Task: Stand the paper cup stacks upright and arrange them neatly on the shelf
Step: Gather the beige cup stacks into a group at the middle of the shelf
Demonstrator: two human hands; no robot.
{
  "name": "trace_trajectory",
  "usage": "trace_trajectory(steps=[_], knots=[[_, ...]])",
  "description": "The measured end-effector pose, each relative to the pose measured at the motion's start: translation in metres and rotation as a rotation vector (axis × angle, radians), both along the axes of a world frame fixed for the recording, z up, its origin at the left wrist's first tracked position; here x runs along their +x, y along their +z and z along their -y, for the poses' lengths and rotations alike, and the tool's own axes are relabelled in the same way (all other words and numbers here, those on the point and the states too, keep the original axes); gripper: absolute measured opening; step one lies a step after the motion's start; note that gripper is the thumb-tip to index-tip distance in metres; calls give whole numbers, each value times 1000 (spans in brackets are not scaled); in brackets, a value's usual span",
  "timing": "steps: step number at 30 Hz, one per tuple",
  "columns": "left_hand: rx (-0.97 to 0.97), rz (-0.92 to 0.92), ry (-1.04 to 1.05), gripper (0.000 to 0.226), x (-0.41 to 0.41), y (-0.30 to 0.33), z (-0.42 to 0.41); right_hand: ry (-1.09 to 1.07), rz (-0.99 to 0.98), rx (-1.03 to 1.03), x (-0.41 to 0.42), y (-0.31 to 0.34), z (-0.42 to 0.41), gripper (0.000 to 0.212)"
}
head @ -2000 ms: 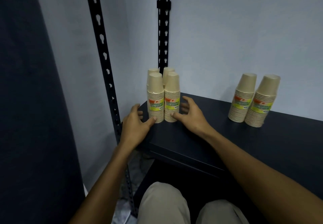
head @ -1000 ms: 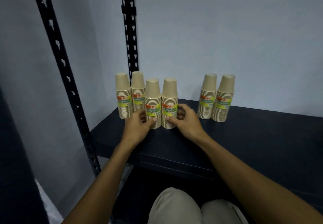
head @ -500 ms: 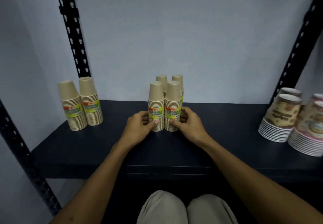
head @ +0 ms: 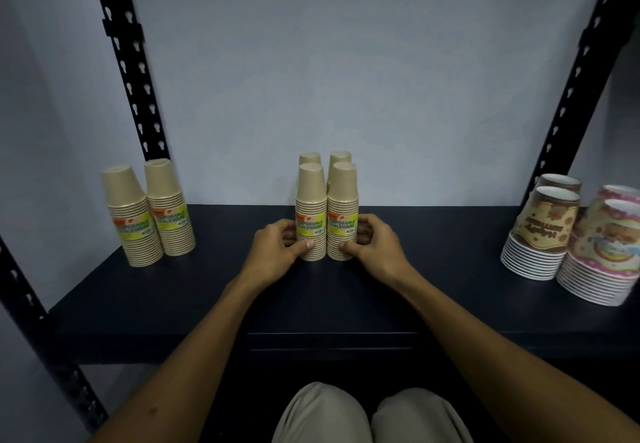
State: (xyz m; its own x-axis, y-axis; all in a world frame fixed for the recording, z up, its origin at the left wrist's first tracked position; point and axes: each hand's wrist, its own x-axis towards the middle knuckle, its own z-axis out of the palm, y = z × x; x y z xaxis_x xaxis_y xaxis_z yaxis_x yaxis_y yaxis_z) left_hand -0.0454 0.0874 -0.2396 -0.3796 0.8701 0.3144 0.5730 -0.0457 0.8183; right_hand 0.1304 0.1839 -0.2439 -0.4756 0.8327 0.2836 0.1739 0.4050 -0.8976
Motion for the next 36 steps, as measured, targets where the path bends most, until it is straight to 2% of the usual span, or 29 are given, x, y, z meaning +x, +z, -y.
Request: trace_trajectory(steps=[16,23,29,36], knots=[[-63,80,-35,59,-11,-8,-4,-32,72,19,-4,1,5,56],[-34,36,1,53,-8,-11,-6,-56,88,32,-5,-2,5,58],[-47,-73,53,48,-4,-11,-5,-65,91,50,-5,-4,6,58],[-92,-48,51,53,-4,-10,-5,-77,143,84,-4,-3,5,53]])
